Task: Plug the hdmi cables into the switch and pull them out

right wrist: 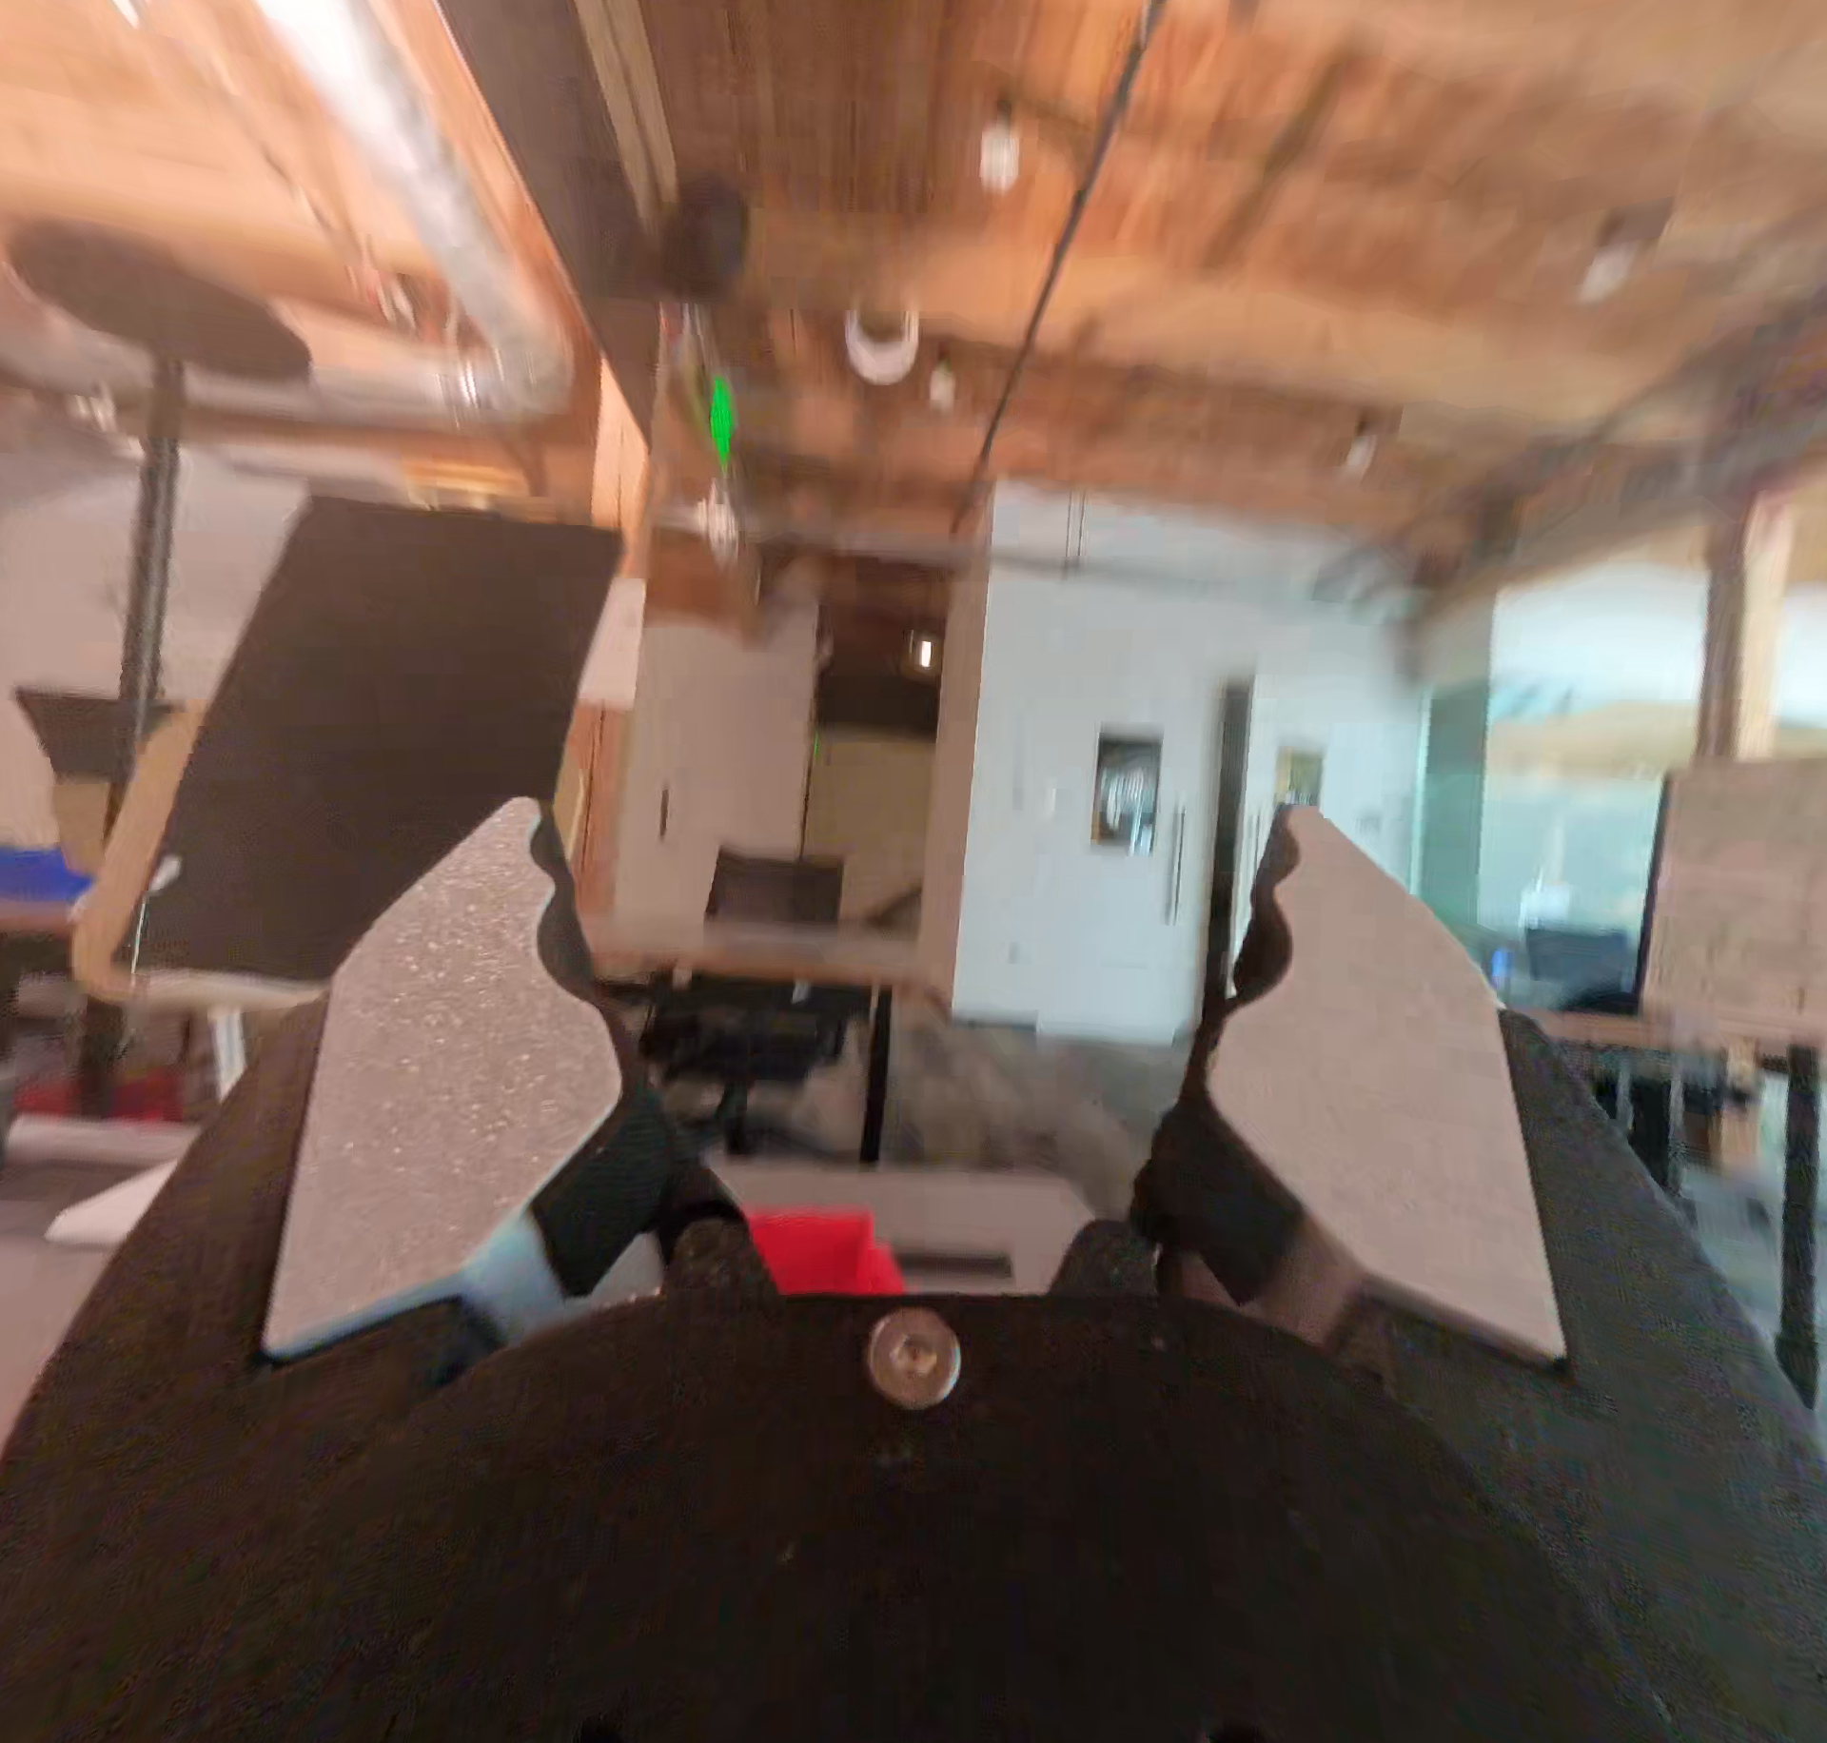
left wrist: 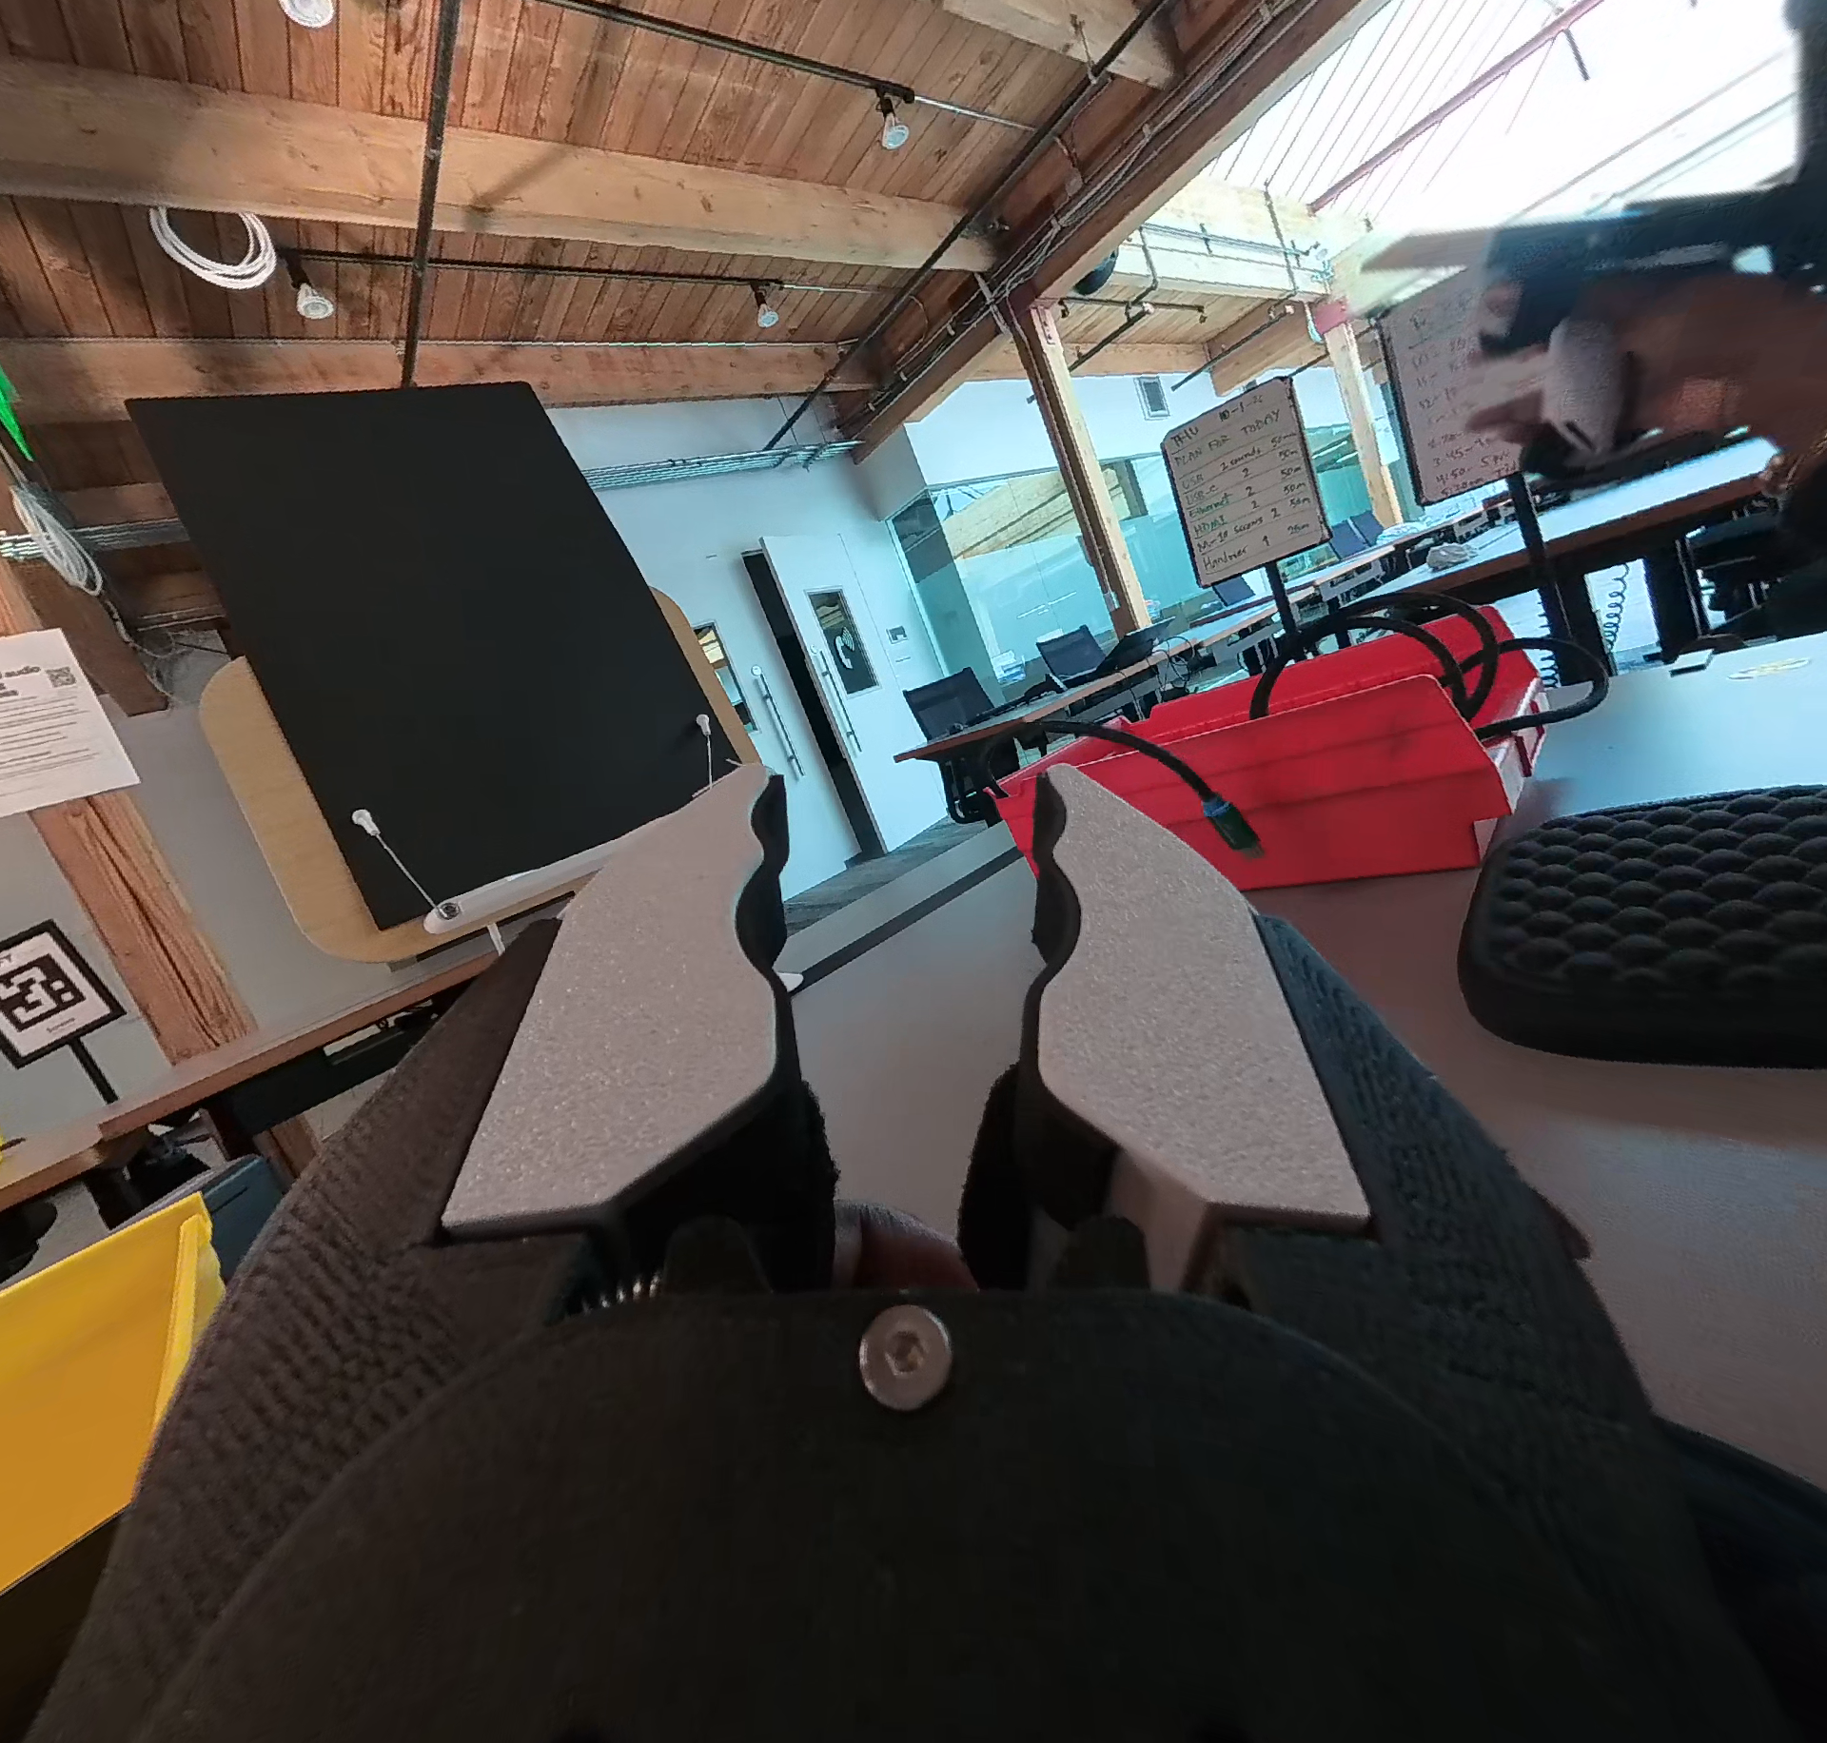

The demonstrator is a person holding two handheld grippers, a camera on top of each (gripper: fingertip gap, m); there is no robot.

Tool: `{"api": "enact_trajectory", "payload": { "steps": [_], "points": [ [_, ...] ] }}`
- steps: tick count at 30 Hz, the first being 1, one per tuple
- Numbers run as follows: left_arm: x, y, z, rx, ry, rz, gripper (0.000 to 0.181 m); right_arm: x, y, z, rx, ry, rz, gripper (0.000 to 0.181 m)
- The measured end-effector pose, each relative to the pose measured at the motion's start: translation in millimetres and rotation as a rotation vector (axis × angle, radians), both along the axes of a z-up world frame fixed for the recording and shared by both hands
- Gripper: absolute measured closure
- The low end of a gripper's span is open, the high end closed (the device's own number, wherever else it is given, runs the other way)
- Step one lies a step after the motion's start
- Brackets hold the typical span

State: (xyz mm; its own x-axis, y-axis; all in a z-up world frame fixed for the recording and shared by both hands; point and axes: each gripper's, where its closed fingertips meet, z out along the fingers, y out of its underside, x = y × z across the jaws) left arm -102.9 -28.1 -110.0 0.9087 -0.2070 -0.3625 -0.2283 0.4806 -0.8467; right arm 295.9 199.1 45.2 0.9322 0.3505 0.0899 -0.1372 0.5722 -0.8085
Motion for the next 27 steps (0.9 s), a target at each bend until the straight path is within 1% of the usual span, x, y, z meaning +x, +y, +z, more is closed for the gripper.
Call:
{"api": "enact_trajectory", "payload": {
  "steps": [1,3,4,6,7,8,10,12,15,18,20,22,23,25,27],
  "points": [
    [0,0,0,-0.001,0.001,-0.001,0.134,1,-11,9,0.073,0.001,-0.022,0.054],
    [1,0,-1,-0.003,0.003,-0.003,0.134,8,-25,20,0.160,0.011,-0.105,0.059],
    [1,0,-1,-0.003,0.005,-0.003,0.134,13,-32,24,0.207,0.029,-0.150,0.067],
    [2,0,-1,-0.005,0.011,-0.005,0.134,27,-50,30,0.342,0.125,-0.221,0.094],
    [3,0,-2,-0.007,0.013,-0.006,0.134,33,-60,32,0.412,0.195,-0.219,0.105],
    [3,0,-2,-0.008,0.016,-0.006,0.134,39,-70,32,0.467,0.272,-0.192,0.109],
    [4,0,-3,-0.012,0.021,-0.007,0.135,47,-83,33,0.537,0.393,-0.103,0.109],
    [4,0,-4,-0.016,0.022,-0.009,0.135,51,-91,33,0.575,0.441,-0.063,0.109],
    [6,0,-5,-0.044,0.007,-0.022,0.136,54,-95,33,0.587,0.430,-0.100,0.110],
    [5,-2,-1,-0.112,-0.074,-0.036,0.141,52,-99,35,0.587,0.407,-0.104,0.112],
    [-3,-2,4,-0.192,-0.117,-0.003,0.142,52,-104,36,0.595,0.395,-0.113,0.113],
    [-21,-3,5,-0.326,-0.082,0.078,0.141,54,-109,38,0.613,0.384,-0.124,0.114],
    [-35,-5,5,-0.405,-0.048,0.131,0.138,56,-112,39,0.622,0.385,-0.129,0.116],
    [-73,-11,5,-0.596,-0.012,0.250,0.132,60,-118,40,0.638,0.400,-0.126,0.118],
    [-124,-17,2,-0.796,-0.007,0.399,0.131,63,-124,41,0.652,0.423,-0.101,0.121]
  ]
}}
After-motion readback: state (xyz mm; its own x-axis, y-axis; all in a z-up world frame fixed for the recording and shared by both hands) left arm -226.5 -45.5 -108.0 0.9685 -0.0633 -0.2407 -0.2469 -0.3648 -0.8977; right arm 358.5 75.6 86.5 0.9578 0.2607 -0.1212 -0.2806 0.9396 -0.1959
